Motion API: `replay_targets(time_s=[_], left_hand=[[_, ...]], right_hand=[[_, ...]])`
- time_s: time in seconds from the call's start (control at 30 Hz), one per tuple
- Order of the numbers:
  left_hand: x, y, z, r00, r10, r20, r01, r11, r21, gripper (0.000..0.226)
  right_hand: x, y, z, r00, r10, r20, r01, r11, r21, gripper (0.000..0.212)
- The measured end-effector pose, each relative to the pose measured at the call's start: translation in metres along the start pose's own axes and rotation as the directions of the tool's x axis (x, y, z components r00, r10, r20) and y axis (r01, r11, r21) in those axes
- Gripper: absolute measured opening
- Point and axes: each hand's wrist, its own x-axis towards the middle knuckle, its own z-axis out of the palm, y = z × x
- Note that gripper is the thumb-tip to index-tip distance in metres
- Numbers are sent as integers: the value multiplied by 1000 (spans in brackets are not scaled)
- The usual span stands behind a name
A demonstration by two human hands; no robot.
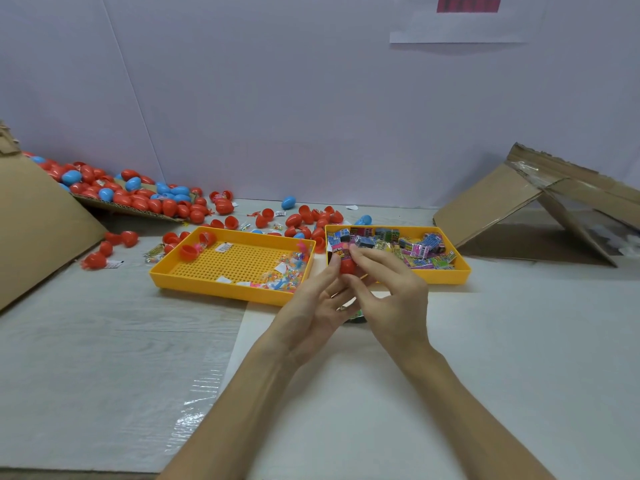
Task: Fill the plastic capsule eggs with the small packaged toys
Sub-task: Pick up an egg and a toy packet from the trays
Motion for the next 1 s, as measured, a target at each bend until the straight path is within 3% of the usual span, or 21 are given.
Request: replay_targets(time_s=[0.23, 0.4, 0.53, 0.73, 0.87, 1.0], left_hand=[[-1, -1, 2, 1000, 18, 11, -18, 1000, 12, 40], [-1, 1, 3, 999, -2, 45, 4, 999, -43, 41], [0, 2, 2, 999, -19, 33, 21, 998, -66, 38], [3, 2, -1, 987, 134, -89, -126, 988, 87, 36], [2, 4, -3, 989, 134, -57, -130, 990, 57, 35], [-1, 6, -3, 993, 122, 5, -122, 992, -12, 33]], right_hand=[[-1, 3, -1, 1000, -16, -12, 16, 999, 30, 33], [2, -3, -1, 998, 56, -24, -56, 998, 2, 46], [1, 0, -2, 998, 46, -41, -47, 999, -21, 38], [1, 1, 0, 999, -6, 46, 8, 999, -45, 42], [2, -1, -2, 998, 43, 43, -43, 999, 0, 48], [3, 0, -3, 1000, 22, 6, -22, 1000, 15, 35]])
